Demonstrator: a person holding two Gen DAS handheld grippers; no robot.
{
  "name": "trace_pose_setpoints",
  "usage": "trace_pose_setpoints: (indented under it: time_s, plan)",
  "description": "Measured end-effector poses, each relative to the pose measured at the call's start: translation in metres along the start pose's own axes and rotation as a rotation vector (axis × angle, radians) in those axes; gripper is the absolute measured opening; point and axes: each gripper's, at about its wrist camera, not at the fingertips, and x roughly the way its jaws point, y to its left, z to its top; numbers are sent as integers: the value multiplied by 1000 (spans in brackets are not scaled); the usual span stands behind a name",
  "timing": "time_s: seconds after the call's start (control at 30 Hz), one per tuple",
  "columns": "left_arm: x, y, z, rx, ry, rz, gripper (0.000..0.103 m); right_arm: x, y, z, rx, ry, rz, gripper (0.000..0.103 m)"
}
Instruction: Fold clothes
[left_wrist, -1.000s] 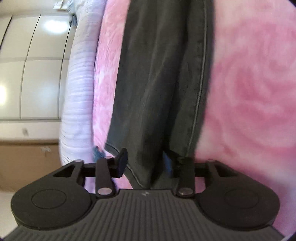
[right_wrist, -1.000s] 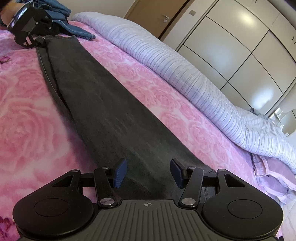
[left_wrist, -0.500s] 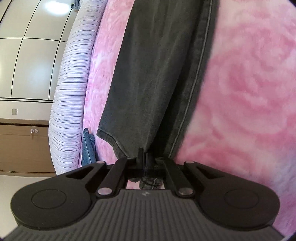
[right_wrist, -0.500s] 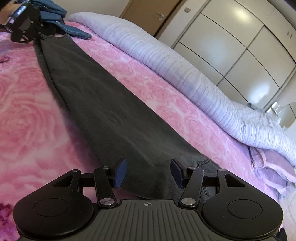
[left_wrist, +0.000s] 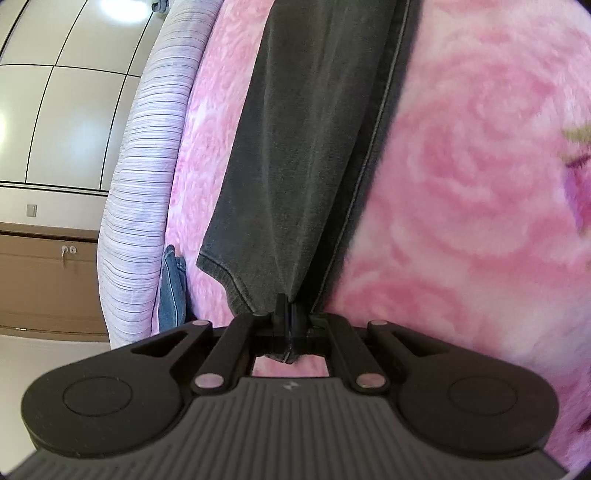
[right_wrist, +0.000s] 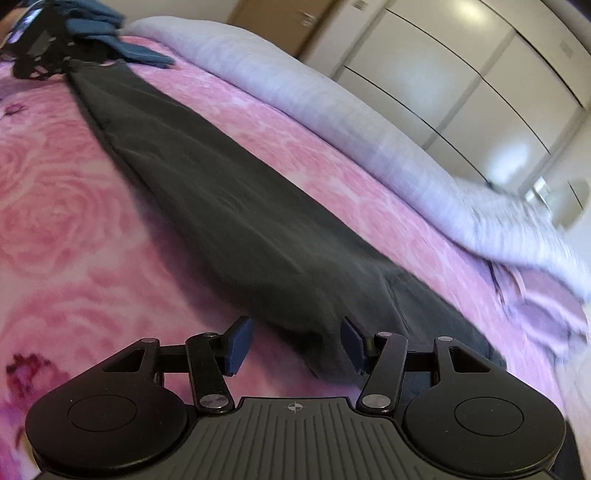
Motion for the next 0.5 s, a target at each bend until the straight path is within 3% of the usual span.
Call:
trace_pose_setpoints:
  time_s: [0.1, 0.27, 0.37, 0.5]
  plan:
    - [-11, 4, 1, -26, 12, 8, 10, -4, -14, -13, 97, 38, -37, 56]
    - [-55, 6, 14, -81, -23, 51, 26, -10, -36, -28, 335, 27, -26, 57]
    - [-96, -8, 49, -94, -146, 62, 38, -7, -43, -30, 463, 10, 2, 58]
    - [-145, -39, 127, -60, -408, 30, 56, 7, -51, -25, 590, 4, 58, 57]
